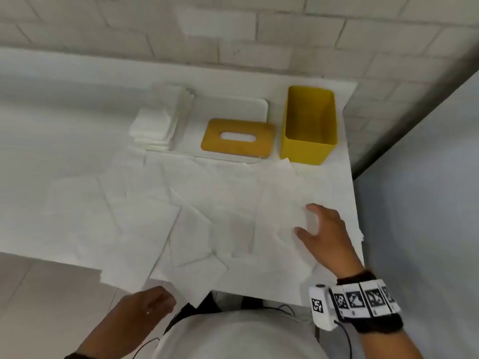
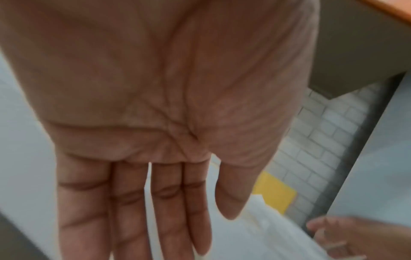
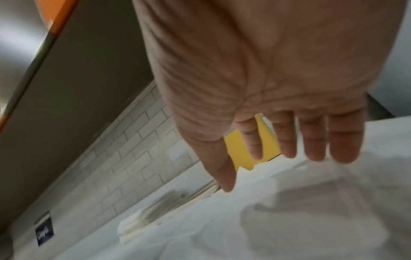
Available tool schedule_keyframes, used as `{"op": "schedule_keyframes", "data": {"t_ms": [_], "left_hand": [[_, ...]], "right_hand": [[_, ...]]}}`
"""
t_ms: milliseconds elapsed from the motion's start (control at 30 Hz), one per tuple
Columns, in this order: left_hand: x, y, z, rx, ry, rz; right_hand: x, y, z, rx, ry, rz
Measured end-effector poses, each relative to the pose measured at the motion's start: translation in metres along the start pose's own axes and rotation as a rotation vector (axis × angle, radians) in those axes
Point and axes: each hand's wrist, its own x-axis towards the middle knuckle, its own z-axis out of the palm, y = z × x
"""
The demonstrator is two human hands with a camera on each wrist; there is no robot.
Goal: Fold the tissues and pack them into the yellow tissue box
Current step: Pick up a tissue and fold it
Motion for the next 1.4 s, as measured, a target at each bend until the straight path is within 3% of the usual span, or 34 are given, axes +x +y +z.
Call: {"op": "schedule_keyframes", "data": {"t_ms": [167,467,667,733,867,967,1067,1133,1267,1400], "left_hand": [[-0.009,0.022,0.007,-0.104,0.022,0.019],[0.008,0.065,0.015,-0.095,0.113,0.166],[0.024,0.094,0.002,-0.105,0.132,0.279],[0.032,0.104,-0.001,-0.087,0.159,0.337],[0.050,0.127,-0.004,-0.224,0.215,0.418],[0.063,0.140,-0.013,-0.406,0.132,0.390],[0.067,0.141,-0.026,-0.682,-0.088,0.358],[0.065,0.137,-0.036,-0.888,-0.143,0.342],[0.065,0.124,-0.049,-1.127,-0.067,0.287],[0.074,0.101,-0.056,-1.180,0.001,0.249]], "right_hand": [[0.014,0.022,-0.014,-0.043,0.024,0.212],[0.052,0.033,-0.017,0.520,0.168,0.309],[0.059,0.026,-0.016,0.846,0.134,0.315],[0.053,0.018,-0.018,0.889,0.074,0.256],[0.031,-0.008,-0.029,0.785,-0.043,-0.052],[0.003,-0.046,-0.032,0.907,-0.243,-0.181],[-0.023,-0.088,-0.021,0.985,-0.393,-0.213],[-0.030,-0.108,-0.007,0.948,-0.459,-0.222],[-0.036,-0.129,0.019,0.880,-0.465,-0.174],[-0.042,-0.143,0.051,0.748,-0.451,-0.182]]}}
